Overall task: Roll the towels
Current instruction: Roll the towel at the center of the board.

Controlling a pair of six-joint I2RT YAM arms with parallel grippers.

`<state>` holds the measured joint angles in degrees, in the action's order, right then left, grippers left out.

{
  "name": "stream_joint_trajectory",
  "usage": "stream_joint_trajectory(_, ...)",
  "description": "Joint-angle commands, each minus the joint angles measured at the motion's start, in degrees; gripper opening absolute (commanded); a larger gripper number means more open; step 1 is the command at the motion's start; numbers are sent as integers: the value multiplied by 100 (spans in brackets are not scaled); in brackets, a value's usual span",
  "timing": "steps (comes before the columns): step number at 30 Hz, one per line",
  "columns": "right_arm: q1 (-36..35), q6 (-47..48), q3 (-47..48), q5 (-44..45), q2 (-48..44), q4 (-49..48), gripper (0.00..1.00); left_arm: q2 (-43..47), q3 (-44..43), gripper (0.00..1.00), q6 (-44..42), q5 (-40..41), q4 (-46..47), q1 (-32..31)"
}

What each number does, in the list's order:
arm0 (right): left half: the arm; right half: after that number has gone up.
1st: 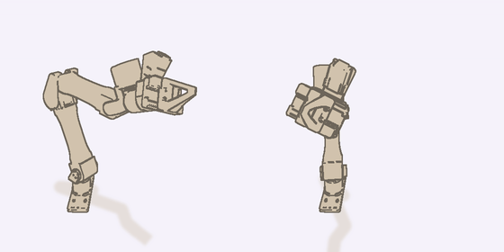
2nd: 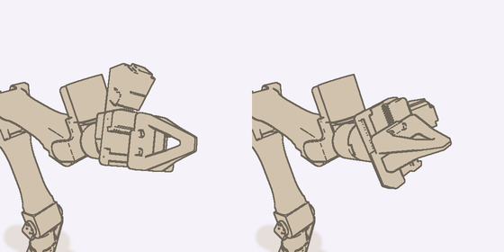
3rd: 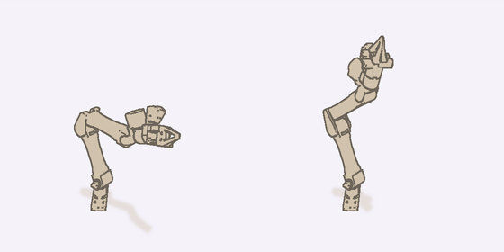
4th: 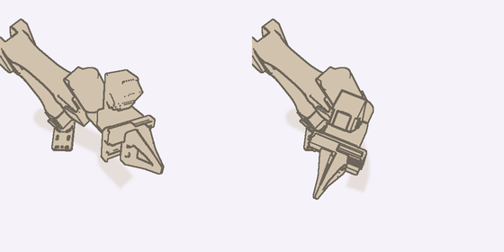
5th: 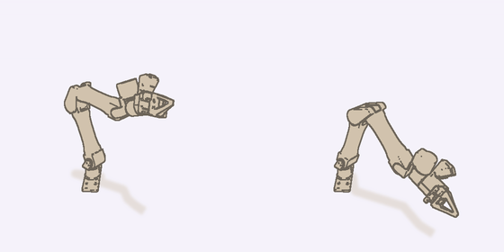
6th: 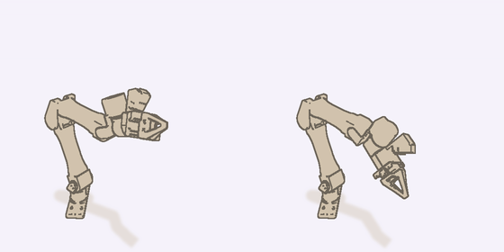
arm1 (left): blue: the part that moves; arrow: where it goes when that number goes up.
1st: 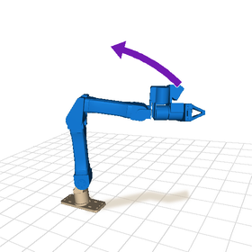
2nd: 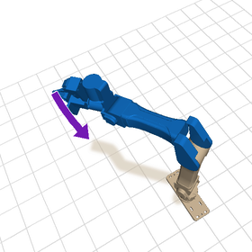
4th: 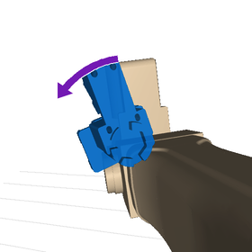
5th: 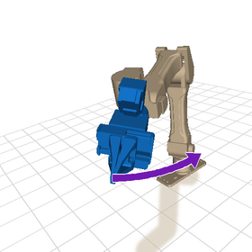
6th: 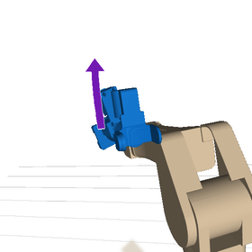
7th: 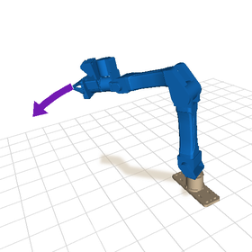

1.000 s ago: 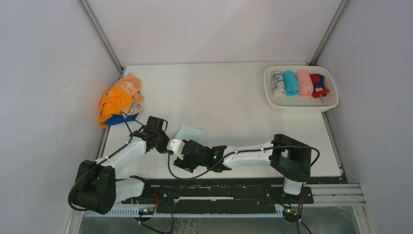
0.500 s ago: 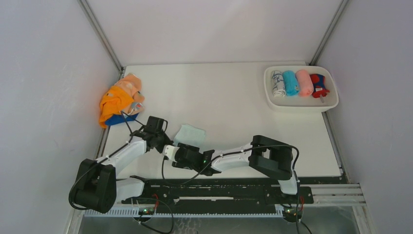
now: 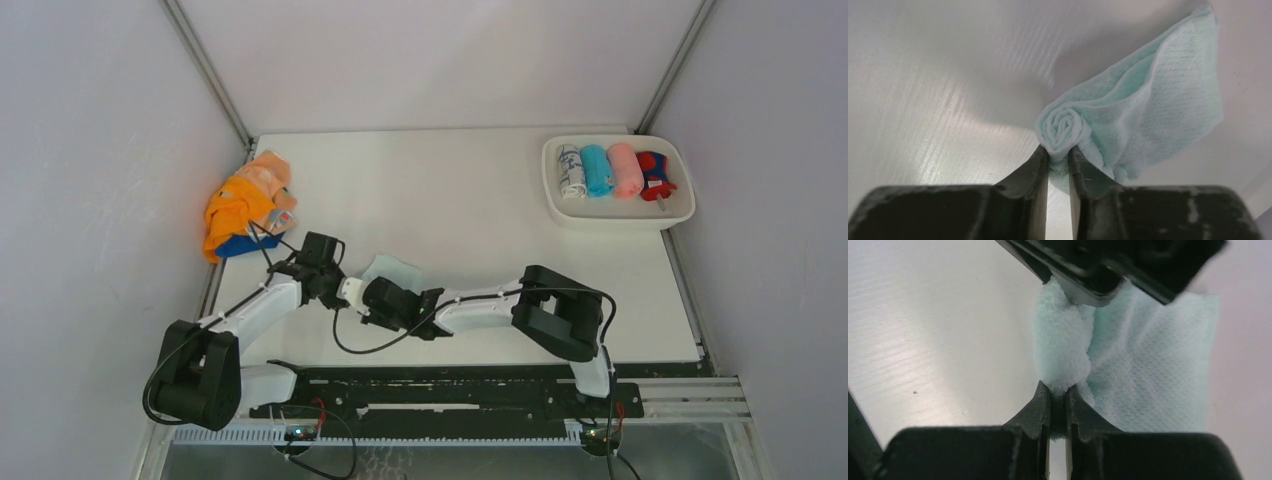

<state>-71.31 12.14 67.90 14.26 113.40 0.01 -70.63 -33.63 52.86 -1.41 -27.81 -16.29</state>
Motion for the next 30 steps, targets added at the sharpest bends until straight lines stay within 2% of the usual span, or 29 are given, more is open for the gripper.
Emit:
stream_joint_trajectory(1, 458, -904, -47, -2025, -71, 700, 0, 112, -414, 29, -99, 178, -119, 71)
stream_joint_trajectory(4, 880, -1386, -49, -3170, -134, 638, 0, 368, -425, 47, 23, 245, -132, 126)
stream_joint_trajectory(10, 1713, -2544, -75, -5134, 68, 224, 0, 1169, -166, 68, 285, 291, -156, 300)
stream_joint_trajectory(14, 2239, -3753, -416, -6169, 315, -782, 0, 1589, 31, 73, 430, 121, -114, 303)
stream_joint_trajectory(17, 2489, -4562, -641, -6577, 504, -1474, 0, 1735, 251, 75, 581, -235, 122, 299)
stream_joint_trajectory(22, 2789, -5584, -1113, -6642, 668, -2323, 0, 1701, 644, 75, 917, -651, 598, 172)
stream_joint_trajectory(30, 3086, -6231, -1680, -6474, 855, -2831, 0, 1485, 911, 75, 1354, -712, 1309, -320)
